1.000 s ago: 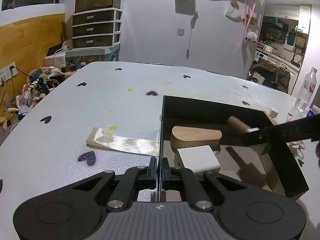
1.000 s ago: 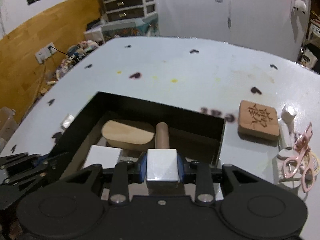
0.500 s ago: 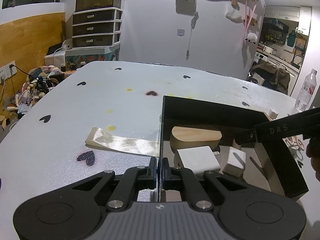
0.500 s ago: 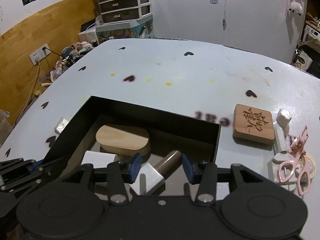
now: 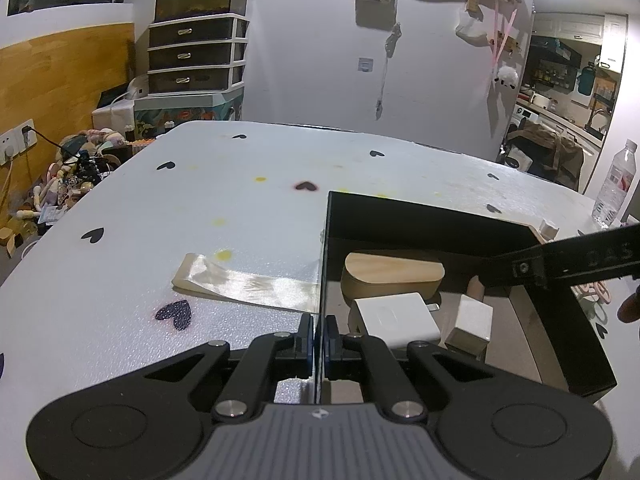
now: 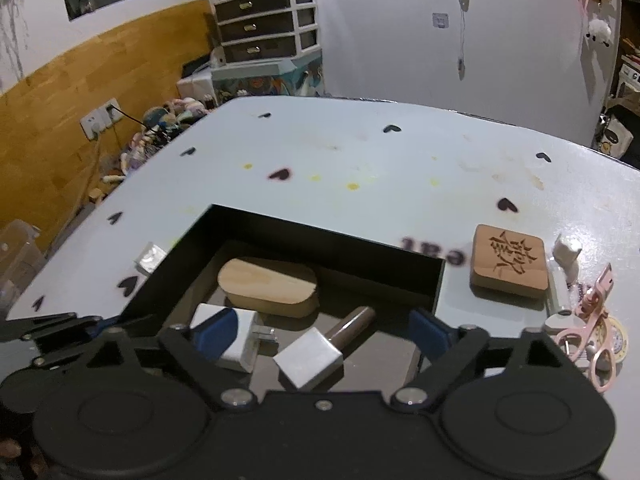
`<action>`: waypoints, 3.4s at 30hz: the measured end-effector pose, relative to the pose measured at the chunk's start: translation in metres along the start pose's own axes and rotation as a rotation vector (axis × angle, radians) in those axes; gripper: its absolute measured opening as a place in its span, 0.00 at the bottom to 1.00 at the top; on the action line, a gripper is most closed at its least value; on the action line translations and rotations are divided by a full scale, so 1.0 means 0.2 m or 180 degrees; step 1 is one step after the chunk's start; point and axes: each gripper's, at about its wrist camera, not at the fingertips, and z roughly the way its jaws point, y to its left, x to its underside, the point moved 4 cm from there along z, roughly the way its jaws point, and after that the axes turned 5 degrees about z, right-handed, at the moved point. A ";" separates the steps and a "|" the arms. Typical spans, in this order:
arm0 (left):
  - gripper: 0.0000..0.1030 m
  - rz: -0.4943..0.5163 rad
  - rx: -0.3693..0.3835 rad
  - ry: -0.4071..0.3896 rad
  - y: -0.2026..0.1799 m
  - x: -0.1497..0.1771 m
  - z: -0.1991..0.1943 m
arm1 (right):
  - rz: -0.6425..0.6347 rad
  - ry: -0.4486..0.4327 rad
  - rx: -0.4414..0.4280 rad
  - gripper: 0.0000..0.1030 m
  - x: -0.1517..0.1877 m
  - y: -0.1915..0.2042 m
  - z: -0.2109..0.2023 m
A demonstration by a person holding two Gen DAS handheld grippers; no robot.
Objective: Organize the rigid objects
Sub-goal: 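Place the white cube with peg into the black box and release, then grasp the pink scissors with the right gripper, then carry the pink scissors into the black box and lower them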
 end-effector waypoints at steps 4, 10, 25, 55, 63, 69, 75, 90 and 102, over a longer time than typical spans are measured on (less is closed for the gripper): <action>0.04 -0.0007 -0.0003 0.0003 0.00 0.00 0.00 | -0.0020 -0.0150 -0.0017 0.96 0.01 -0.01 -0.07; 0.04 -0.0010 -0.0005 0.0001 0.00 0.00 0.00 | 0.0011 -0.0405 0.0097 0.97 0.03 -0.10 -0.17; 0.04 -0.0032 -0.0004 0.0000 0.01 0.01 0.00 | 0.0751 -0.0806 0.1051 0.97 0.13 -0.65 -0.28; 0.04 -0.0039 -0.0009 0.0014 0.00 0.02 0.01 | 0.0502 -0.0722 0.1383 0.29 0.06 -0.98 0.06; 0.04 -0.0051 -0.0009 0.0012 0.00 0.02 0.01 | 0.0431 -0.1179 0.0877 0.29 -0.03 -0.79 -0.24; 0.04 -0.0060 -0.0008 0.0016 0.00 0.02 0.02 | -0.0058 -0.1253 -0.0123 0.29 -0.07 -0.46 -0.38; 0.04 -0.0061 -0.0005 0.0015 0.00 0.02 0.02 | -0.0588 -0.0894 -0.0774 0.29 -0.03 -0.14 -0.30; 0.05 -0.0064 -0.0003 0.0015 0.00 0.02 0.02 | -0.0332 0.0268 -0.0962 0.29 0.11 0.05 0.04; 0.05 -0.0066 0.0001 0.0014 0.00 0.02 0.02 | -0.0332 0.0298 -0.0731 0.29 0.13 0.03 0.12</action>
